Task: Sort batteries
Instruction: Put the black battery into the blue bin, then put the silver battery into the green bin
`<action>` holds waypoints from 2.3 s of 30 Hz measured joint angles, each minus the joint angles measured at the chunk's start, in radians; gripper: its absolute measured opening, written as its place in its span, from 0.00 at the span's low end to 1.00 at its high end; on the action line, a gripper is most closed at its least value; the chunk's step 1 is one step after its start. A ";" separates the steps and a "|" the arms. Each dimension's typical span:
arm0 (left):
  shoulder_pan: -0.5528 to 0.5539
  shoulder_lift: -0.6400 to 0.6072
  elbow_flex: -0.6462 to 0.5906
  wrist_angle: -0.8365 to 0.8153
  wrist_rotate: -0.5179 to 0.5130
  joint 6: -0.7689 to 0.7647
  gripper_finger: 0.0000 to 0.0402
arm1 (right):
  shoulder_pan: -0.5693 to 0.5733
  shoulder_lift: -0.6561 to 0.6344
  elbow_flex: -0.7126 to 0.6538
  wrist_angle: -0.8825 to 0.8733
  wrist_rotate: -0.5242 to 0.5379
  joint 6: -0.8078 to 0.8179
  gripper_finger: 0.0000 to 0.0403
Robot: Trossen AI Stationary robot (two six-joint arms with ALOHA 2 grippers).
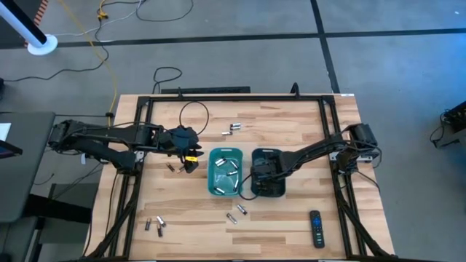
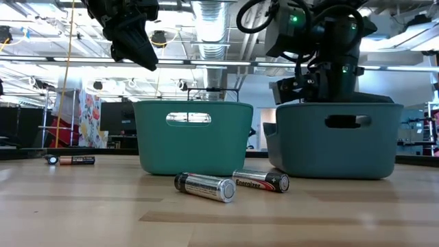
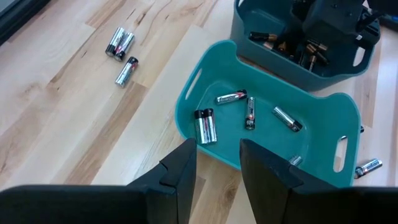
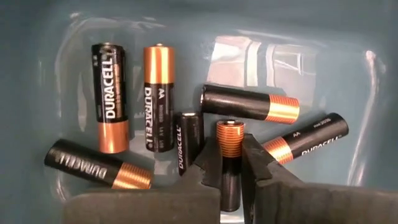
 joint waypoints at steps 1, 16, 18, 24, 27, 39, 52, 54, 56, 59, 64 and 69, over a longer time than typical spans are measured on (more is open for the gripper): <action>0.000 0.000 0.000 0.000 0.000 0.000 0.30 | 0.000 -0.009 0.000 -0.002 0.000 0.000 0.07; 0.000 0.000 0.000 0.002 0.000 0.000 0.30 | -0.010 -0.036 -0.002 0.003 0.010 0.039 0.33; 0.000 0.000 0.000 0.003 0.000 0.000 0.30 | -0.014 -0.036 -0.002 0.001 0.010 0.051 0.36; 0.000 0.000 0.000 0.003 0.000 0.000 0.30 | -0.014 -0.036 0.054 -0.076 0.018 0.068 0.43; 0.000 0.000 0.000 0.004 0.000 0.000 0.30 | -0.014 -0.042 0.095 -0.107 0.018 0.068 0.43; 0.001 0.000 0.000 0.012 0.000 0.010 0.30 | -0.021 -0.238 0.132 -0.151 0.024 0.227 0.37; 0.110 0.006 0.000 0.006 0.054 0.036 0.30 | 0.135 -0.538 -0.088 -0.023 0.174 0.692 0.31; 0.140 0.018 0.000 0.007 0.079 0.061 0.30 | 0.170 -0.577 -0.126 0.002 0.211 0.780 0.31; 0.176 0.032 0.000 0.008 0.125 0.090 0.30 | 0.204 -0.610 -0.147 0.011 0.250 0.855 0.31; 0.235 0.068 0.000 0.011 0.181 0.140 0.30 | 0.253 -0.652 -0.159 0.017 0.343 0.935 0.31; 0.330 0.162 0.000 0.055 0.283 0.235 0.30 | 0.311 -0.709 -0.186 0.009 0.497 1.043 0.31; 0.406 0.283 0.033 0.110 0.354 0.346 0.30 | 0.347 -0.738 -0.215 -0.003 0.551 1.157 0.30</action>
